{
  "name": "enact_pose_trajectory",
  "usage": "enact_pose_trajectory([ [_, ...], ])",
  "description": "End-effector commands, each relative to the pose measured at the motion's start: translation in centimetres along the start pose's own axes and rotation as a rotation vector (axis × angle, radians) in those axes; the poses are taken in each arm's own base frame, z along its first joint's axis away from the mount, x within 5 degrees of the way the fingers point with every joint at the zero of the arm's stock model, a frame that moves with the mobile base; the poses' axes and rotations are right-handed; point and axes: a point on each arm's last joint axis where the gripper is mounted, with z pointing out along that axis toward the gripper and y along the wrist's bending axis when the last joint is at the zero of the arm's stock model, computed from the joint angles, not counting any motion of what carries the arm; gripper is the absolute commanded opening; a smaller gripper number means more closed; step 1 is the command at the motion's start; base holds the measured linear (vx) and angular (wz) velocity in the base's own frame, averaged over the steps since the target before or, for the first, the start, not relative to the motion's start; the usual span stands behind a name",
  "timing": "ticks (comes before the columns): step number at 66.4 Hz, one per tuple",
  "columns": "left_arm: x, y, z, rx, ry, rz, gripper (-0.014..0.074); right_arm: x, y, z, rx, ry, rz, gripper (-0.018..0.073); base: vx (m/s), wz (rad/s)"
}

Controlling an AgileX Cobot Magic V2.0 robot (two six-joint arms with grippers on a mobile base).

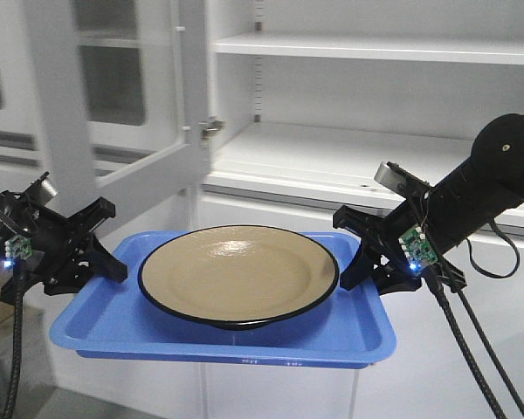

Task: Place disk in tray to left cabinet
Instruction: 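Hold the tray level with both grippers while driving to the cabinet, then advance the held tray over the cabinet shelf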

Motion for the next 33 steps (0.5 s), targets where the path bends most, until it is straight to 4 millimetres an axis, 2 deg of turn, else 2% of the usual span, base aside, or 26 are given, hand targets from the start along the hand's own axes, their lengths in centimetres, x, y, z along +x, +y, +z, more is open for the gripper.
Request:
enact_pose_trajectory([
  [1, 1.44, -4.71, -2.48, 0.215, 0.003, 0.004, 0.0000, 0.67, 3.90, -3.15, -0.203, -0.074, -0.018, -0.0006, 0.16, -0.57],
  [16, 1.44, -4.71, -2.48, 0.215, 0.003, 0.004, 0.0000, 0.67, 3.90, -3.15, -0.203, -0.074, -0.018, -0.0006, 0.17, -0.46],
  [33, 1.44, -4.71, -2.48, 0.215, 0.003, 0.004, 0.0000, 0.67, 3.90, -3.15, -0.203, -0.074, -0.018, -0.0006, 0.21, -0.29],
])
